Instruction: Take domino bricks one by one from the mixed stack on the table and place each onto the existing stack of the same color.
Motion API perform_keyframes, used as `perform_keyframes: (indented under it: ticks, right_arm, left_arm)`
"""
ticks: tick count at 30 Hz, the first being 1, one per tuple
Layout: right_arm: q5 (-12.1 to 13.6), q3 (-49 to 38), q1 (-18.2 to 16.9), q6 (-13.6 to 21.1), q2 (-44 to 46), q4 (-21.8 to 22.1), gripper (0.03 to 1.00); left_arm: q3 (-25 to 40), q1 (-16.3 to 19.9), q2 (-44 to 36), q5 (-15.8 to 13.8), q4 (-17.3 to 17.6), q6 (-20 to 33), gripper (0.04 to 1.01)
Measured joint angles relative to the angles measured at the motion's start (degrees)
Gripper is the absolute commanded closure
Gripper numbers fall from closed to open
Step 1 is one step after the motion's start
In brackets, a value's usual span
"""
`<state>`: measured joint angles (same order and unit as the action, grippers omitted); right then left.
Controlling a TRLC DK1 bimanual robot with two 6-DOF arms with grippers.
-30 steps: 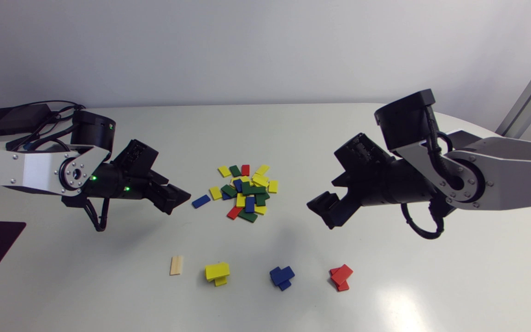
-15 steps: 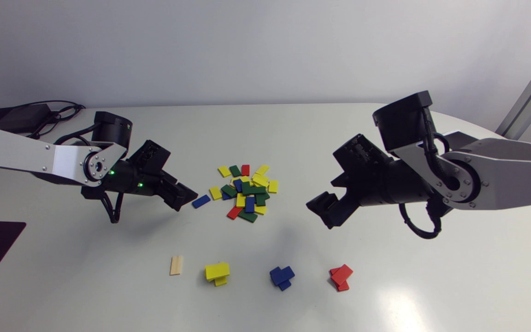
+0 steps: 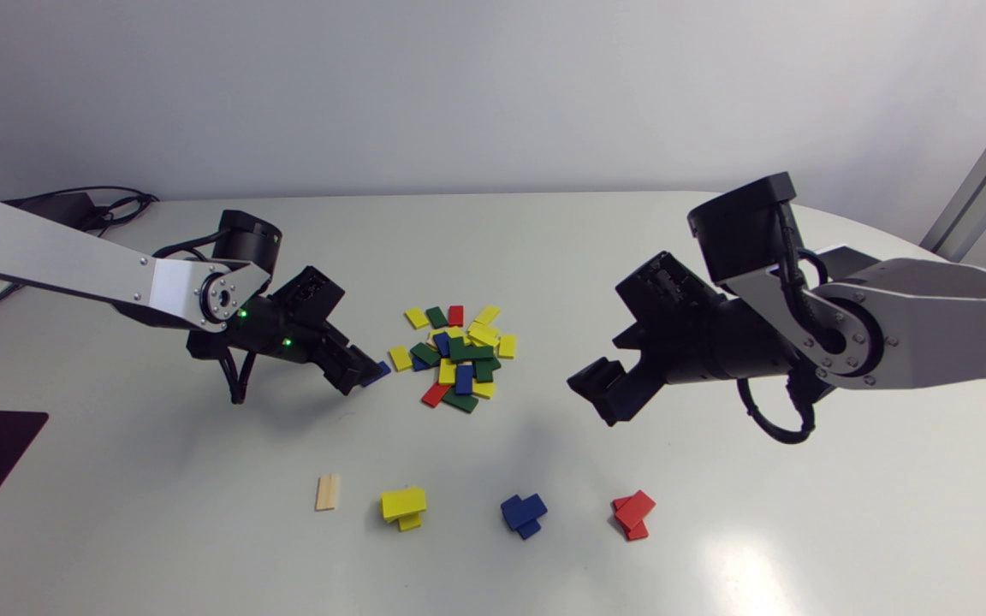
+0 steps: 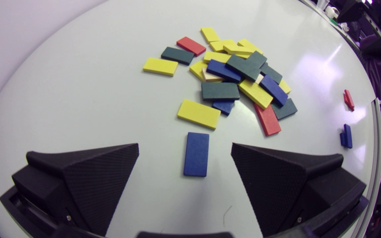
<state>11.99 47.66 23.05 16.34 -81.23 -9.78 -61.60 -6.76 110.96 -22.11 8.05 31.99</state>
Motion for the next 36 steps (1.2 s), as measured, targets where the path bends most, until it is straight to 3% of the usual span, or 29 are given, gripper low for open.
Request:
perform_keyframes:
  ticks: [11,26,34,36]
  right_arm:
    - [0.0,0.0,0.0,0.0,0.0,0.2,0.07]
    - [0.0,0.0,0.0,0.0,-0.1,0.2,0.07]
    - [0.0,0.0,0.0,0.0,-0.1,0.2,0.07]
    - [0.0,0.0,0.0,0.0,-0.1,0.2,0.07]
  left_arm:
    - [-0.7,0.0,2.4,1.0,2.3,3.0,0.061]
    - [-1.6,-0.9,3.1,1.3,2.3,4.2,0.123]
    - [-1.7,-1.5,3.2,1.5,2.3,4.5,0.382]
    - [-1.7,-1.6,3.2,1.5,2.5,4.5,0.398]
